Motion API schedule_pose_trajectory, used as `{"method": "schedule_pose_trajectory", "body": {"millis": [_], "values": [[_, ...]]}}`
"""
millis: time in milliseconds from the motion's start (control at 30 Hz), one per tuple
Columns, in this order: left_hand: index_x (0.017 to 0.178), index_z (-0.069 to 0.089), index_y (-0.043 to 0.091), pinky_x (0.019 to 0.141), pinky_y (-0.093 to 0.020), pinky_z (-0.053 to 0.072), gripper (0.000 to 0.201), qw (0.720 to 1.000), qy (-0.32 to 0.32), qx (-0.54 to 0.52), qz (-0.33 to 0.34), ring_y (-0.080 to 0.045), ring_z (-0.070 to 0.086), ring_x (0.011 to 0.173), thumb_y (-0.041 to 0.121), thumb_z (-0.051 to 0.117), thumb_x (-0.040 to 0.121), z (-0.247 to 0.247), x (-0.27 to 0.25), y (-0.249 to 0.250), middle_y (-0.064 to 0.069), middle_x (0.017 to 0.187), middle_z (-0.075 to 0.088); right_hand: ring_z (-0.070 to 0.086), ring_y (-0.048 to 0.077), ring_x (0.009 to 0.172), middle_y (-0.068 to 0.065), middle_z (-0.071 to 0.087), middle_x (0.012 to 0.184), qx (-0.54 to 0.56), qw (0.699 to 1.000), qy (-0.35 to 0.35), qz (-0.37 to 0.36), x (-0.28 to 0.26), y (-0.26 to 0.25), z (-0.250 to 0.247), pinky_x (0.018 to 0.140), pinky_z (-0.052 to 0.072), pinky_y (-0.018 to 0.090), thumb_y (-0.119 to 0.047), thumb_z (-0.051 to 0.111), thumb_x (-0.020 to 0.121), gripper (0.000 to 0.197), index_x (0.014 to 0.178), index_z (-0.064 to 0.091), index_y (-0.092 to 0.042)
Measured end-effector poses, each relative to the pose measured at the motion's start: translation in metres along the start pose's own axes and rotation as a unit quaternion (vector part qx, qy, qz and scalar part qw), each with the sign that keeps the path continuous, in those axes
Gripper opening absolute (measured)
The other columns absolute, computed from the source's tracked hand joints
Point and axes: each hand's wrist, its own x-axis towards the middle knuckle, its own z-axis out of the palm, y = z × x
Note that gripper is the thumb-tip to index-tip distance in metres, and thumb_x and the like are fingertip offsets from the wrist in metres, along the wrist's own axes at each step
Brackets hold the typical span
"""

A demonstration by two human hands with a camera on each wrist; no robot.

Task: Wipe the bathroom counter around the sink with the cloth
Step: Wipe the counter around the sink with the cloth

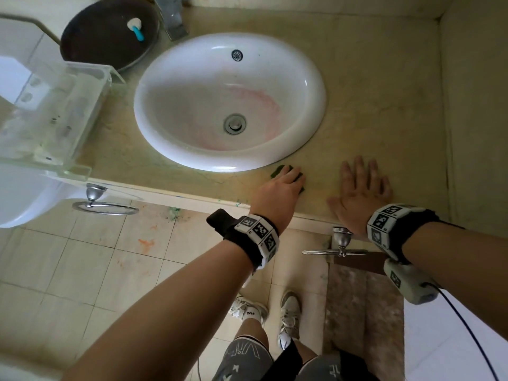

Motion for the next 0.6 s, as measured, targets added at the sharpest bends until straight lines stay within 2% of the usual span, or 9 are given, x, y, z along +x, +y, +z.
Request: {"method": "schedule_pose_trajectory", "body": {"millis": [67,167,300,367,500,600], "values": [[0.132,0.055,0.015,0.105,-0.040,0.042,0.035,1.000,-0.021,-0.010,-0.005,-0.021,0.036,0.138,0.013,0.047,0.098,0.003,0.000,-0.001,-0.001,0.145,0.046,-0.020,0.030,0.144,0.005,-0.022,0.157,-0.002,1.000,-0.003,0.000,-0.001,0.000,0.000,0.116,-0.001,0.051,-0.053,0.033,0.090,0.082,0.149,-0.014,-0.023],[0.132,0.055,0.016,0.103,-0.038,0.043,0.036,1.000,-0.010,-0.013,-0.017,-0.019,0.035,0.139,0.011,0.047,0.098,0.001,0.000,-0.003,-0.001,0.145,0.045,-0.021,0.030,0.143,0.004,-0.023,0.156,-0.003,1.000,-0.007,0.001,0.000,0.000,0.000,0.116,-0.001,0.051,-0.053,0.032,0.090,0.081,0.149,-0.015,-0.023],[0.127,0.060,0.017,0.097,-0.036,0.047,0.033,0.998,0.027,-0.008,-0.050,-0.017,0.044,0.134,0.012,0.051,0.096,-0.013,0.000,-0.021,0.001,0.142,0.049,-0.023,0.029,0.143,0.004,-0.027,0.155,-0.005,1.000,-0.023,0.001,0.001,0.001,-0.001,0.116,-0.004,0.051,-0.052,0.029,0.091,0.079,0.148,-0.018,-0.023],[0.127,0.060,0.020,0.095,-0.037,0.049,0.033,0.998,0.026,0.002,-0.054,-0.015,0.046,0.132,0.015,0.051,0.096,-0.018,-0.003,-0.030,0.003,0.143,0.049,-0.024,0.029,0.142,0.004,-0.028,0.155,-0.005,1.000,-0.027,0.001,0.001,0.001,-0.001,0.116,-0.004,0.050,-0.052,0.028,0.092,0.079,0.148,-0.019,-0.023],[0.129,0.058,0.027,0.099,-0.034,0.046,0.034,0.995,0.022,0.012,-0.097,-0.009,0.042,0.134,0.020,0.047,0.098,-0.025,-0.015,-0.044,0.008,0.145,0.045,-0.024,0.029,0.142,0.004,-0.028,0.155,-0.003,1.000,-0.030,0.000,0.001,0.001,-0.001,0.116,-0.004,0.050,-0.052,0.028,0.092,0.078,0.148,-0.019,-0.023],[0.122,0.064,0.026,0.092,-0.036,0.051,0.031,0.992,0.045,0.016,-0.116,-0.012,0.052,0.126,0.020,0.052,0.094,-0.036,-0.029,-0.061,0.005,0.139,0.052,-0.024,0.029,0.142,0.003,-0.028,0.155,-0.006,0.999,-0.032,0.001,0.002,0.001,0.000,0.116,-0.004,0.050,-0.053,0.028,0.092,0.079,0.147,-0.020,-0.024]]}}
